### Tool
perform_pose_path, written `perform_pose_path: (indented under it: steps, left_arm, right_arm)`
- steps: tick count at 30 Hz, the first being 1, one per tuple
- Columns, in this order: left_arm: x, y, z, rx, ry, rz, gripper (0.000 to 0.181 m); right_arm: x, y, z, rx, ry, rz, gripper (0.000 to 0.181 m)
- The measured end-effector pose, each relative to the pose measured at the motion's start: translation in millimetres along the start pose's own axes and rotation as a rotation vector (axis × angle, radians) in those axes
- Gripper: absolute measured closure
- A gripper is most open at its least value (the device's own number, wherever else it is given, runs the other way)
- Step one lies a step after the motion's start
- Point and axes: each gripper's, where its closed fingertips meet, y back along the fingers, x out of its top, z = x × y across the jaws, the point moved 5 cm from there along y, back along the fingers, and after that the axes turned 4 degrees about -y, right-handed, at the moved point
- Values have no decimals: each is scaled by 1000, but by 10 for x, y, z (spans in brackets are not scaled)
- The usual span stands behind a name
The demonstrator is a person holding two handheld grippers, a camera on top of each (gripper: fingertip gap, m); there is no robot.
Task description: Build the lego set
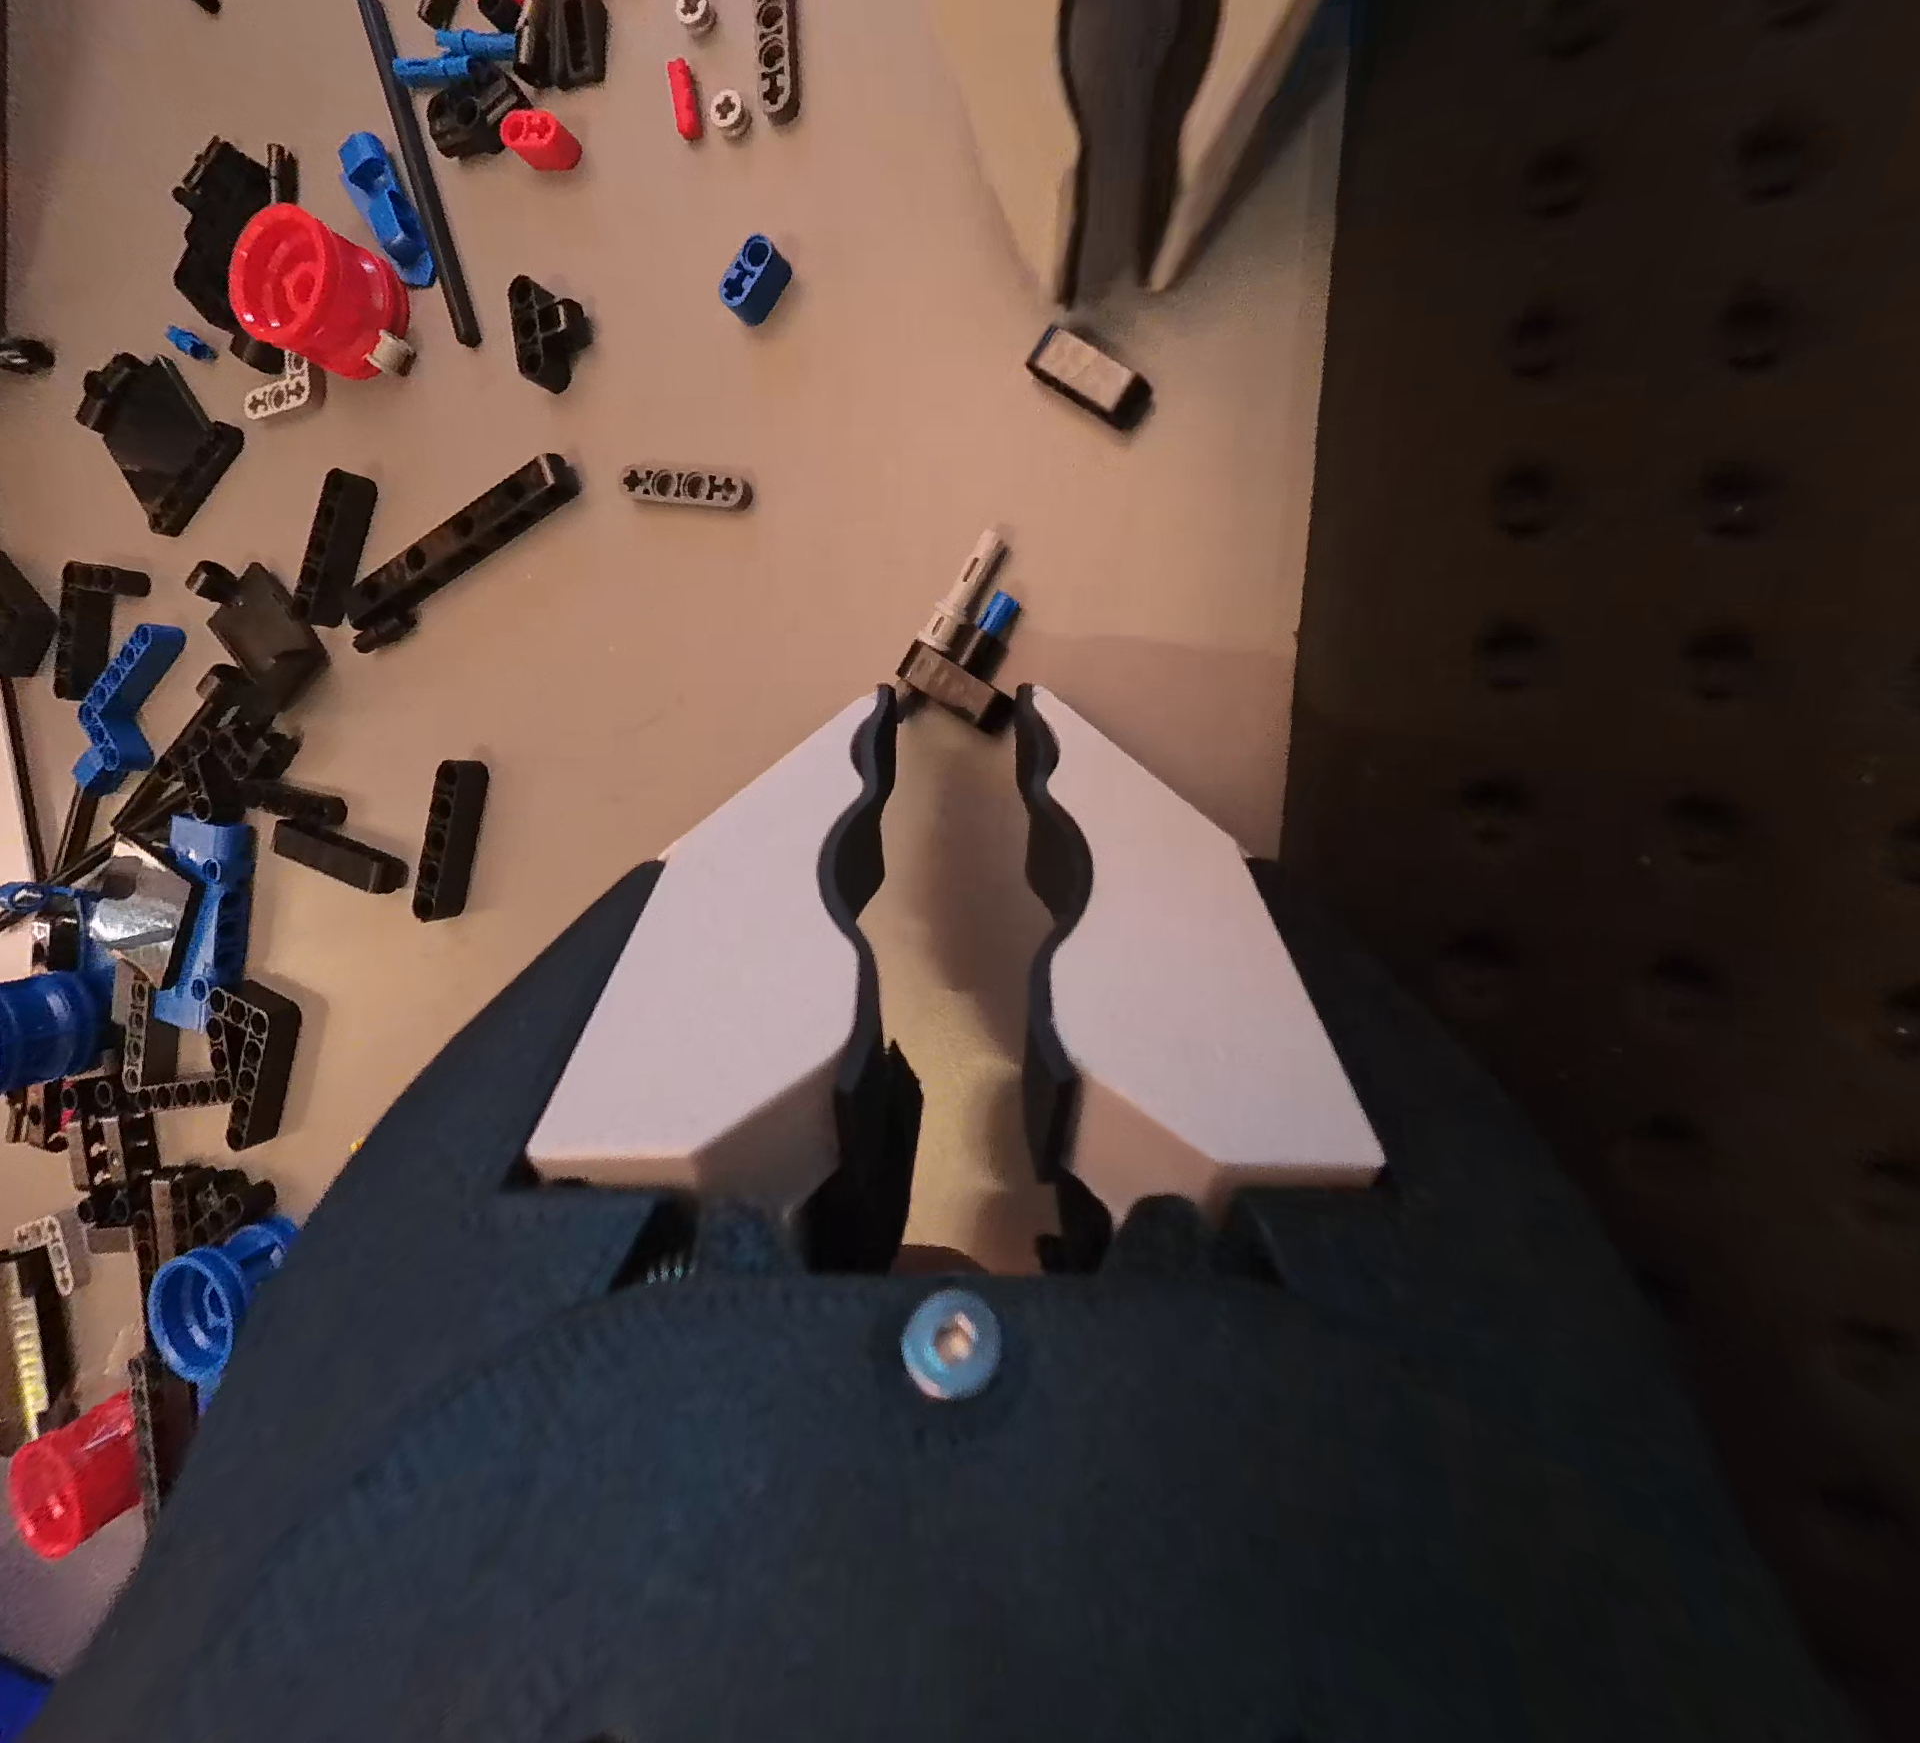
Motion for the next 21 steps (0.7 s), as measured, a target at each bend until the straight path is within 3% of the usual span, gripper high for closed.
perform_pose_path:
  steps: [3, 4, 6, 8, 12, 17, 21]
  left_arm:
    - [5, -2, -2, 6, -2, -4, 161]
    - [5, -1, -2, 8, -1, -5, 160]
    - [6, 0, 2, 12, 0, -5, 160]
    - [3, 1, -4, 18, 10, -4, 159]
    - [-2, 7, -31, 23, 14, -4, 152]
    - [-3, 15, -105, -12, -60, -78, 147]
    - [4, 28, -109, -139, -144, -142, 148]
  right_arm:
    - [2, 24, 2, -7, -20, -12, 168]
    - [35, 25, 16, -9, -41, 8, 159]
    - [125, 34, 45, -2, -104, 71, 159]
    - [147, 30, 125, -34, -195, 72, 162]
    - [100, -24, 104, -42, -400, 20, 147]
    - [146, -78, 62, -90, -526, 28, 151]
    - [135, -138, 51, -108, -517, -11, 170]
